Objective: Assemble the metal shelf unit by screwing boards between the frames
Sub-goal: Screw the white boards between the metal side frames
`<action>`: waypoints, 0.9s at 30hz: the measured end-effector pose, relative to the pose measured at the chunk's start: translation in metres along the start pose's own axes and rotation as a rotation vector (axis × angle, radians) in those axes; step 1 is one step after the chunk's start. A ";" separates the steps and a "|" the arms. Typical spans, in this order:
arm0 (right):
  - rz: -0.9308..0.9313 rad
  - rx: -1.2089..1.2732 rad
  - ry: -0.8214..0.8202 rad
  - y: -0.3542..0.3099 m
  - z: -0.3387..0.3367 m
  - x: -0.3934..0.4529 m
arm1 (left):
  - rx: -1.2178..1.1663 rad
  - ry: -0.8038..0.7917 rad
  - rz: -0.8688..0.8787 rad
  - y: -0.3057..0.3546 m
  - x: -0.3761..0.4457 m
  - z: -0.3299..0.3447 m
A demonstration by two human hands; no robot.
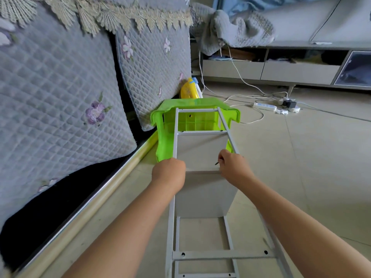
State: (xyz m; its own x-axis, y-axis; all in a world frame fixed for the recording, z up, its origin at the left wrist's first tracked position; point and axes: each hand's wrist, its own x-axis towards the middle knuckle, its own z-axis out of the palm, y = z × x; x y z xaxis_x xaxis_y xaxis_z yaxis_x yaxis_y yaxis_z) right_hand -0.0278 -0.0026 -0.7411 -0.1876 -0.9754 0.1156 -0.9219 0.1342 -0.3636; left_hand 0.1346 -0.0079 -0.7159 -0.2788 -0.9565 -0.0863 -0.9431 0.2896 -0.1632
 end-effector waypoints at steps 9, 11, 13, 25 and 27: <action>-0.007 -0.005 0.011 0.010 -0.004 0.006 | 0.046 -0.021 0.027 0.015 -0.007 -0.006; -0.004 0.001 0.017 0.011 -0.004 0.006 | 0.046 -0.017 0.034 0.017 -0.008 -0.005; 0.000 0.001 0.025 0.011 -0.004 0.005 | 0.040 -0.010 0.045 0.019 -0.008 -0.004; -0.154 0.234 0.007 -0.011 -0.013 -0.007 | 0.003 0.026 0.042 0.013 -0.006 0.000; -0.162 0.228 0.003 -0.012 -0.013 -0.009 | 0.013 0.043 0.045 0.014 -0.006 0.002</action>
State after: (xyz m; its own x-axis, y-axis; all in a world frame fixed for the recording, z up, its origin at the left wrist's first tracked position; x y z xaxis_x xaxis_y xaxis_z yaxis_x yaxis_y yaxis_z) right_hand -0.0190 0.0065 -0.7258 -0.0450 -0.9804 0.1918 -0.8400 -0.0667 -0.5384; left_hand 0.1238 0.0016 -0.7196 -0.3287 -0.9430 -0.0518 -0.9270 0.3326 -0.1732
